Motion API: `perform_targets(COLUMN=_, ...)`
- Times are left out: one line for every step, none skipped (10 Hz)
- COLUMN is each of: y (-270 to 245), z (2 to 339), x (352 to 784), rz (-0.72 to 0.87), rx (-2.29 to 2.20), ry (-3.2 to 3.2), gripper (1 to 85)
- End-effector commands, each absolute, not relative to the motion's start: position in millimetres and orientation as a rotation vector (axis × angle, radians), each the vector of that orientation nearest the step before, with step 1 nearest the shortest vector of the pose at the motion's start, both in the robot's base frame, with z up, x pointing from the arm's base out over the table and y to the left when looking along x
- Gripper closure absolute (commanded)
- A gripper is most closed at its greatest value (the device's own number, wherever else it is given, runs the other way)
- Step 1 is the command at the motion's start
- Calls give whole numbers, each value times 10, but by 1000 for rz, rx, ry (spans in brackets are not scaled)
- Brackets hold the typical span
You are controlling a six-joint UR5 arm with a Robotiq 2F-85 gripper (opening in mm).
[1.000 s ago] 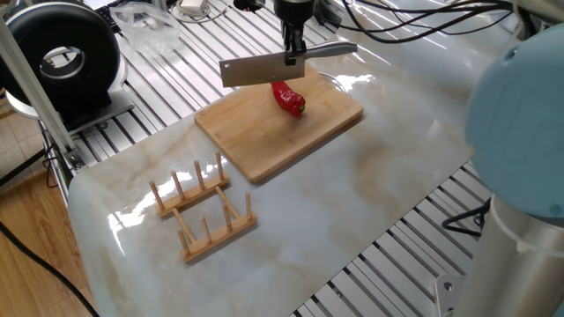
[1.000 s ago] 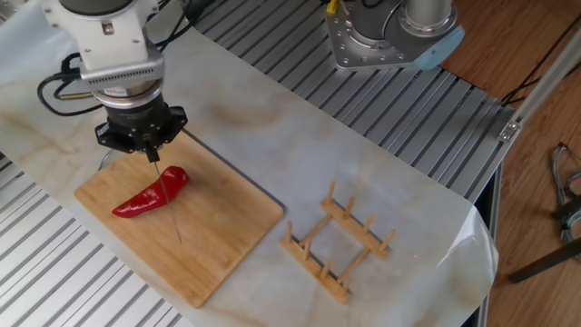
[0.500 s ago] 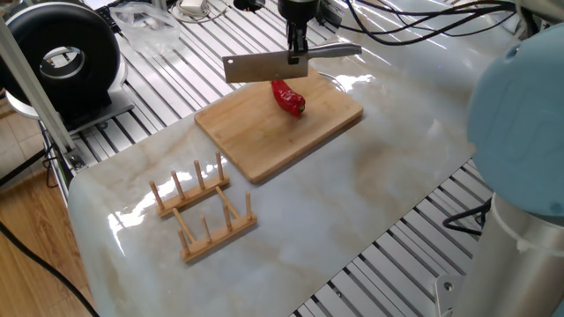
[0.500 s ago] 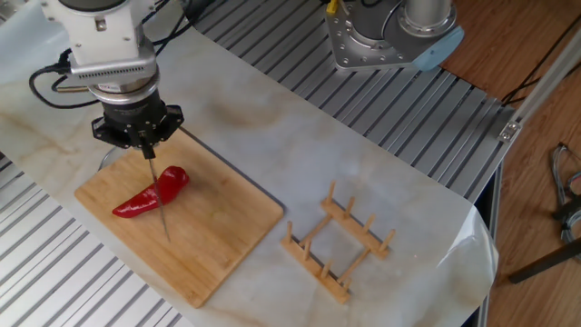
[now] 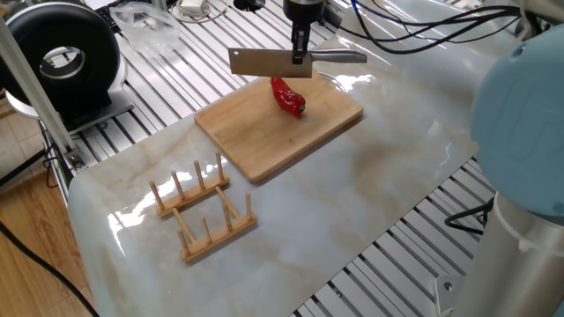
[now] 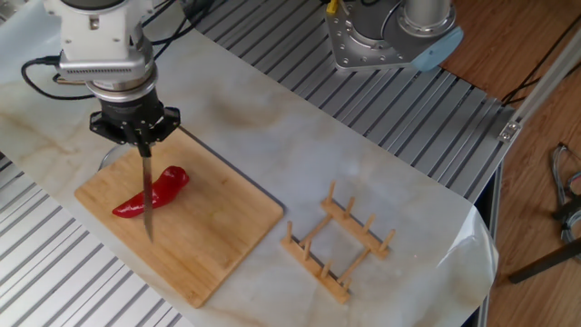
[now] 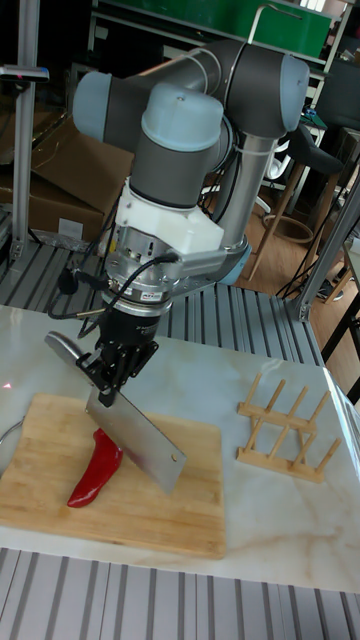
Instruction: Chop the chili peppers
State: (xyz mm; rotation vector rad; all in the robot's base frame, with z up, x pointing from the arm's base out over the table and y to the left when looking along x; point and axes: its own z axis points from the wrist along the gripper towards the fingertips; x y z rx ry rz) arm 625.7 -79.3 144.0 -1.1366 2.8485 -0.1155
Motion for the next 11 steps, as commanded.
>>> perform_targets(y=-738, z=1436, x=6231, rz=-58, rx=-873, ry=2933, gripper=843)
perform_targets(y=-718, z=1432, x=6219, rz=-41, rx=-783, ry=2963, gripper=843)
perform_targets(y=-696, z=1426, x=6183, rz=-21, rx=-699, ry=2996, gripper=843)
perform_targets(y=-663, z=1424, x=6149, rz=6, rx=-576, ry=3033, gripper=843)
perform_targets(y=-637, z=1427, x=6180, rz=20, rx=-438, ry=3045, gripper=843)
perform_targets(y=-626, z=1437, x=6187, rz=25, rx=-354, ry=3054, gripper=843)
perform_targets(y=-594, z=1439, x=6191, rz=44, rx=-315, ry=3055, gripper=843)
perform_targets(y=-575, z=1439, x=6224, rz=53, rx=-281, ry=3045, gripper=843)
perform_targets(y=-590, z=1440, x=6286, rz=41, rx=-223, ry=3030, gripper=843)
perform_targets(y=-615, z=1450, x=6373, rz=27, rx=-130, ry=3004, gripper=843)
perform_targets(y=-606, z=1458, x=6411, rz=37, rx=-48, ry=2992, gripper=843)
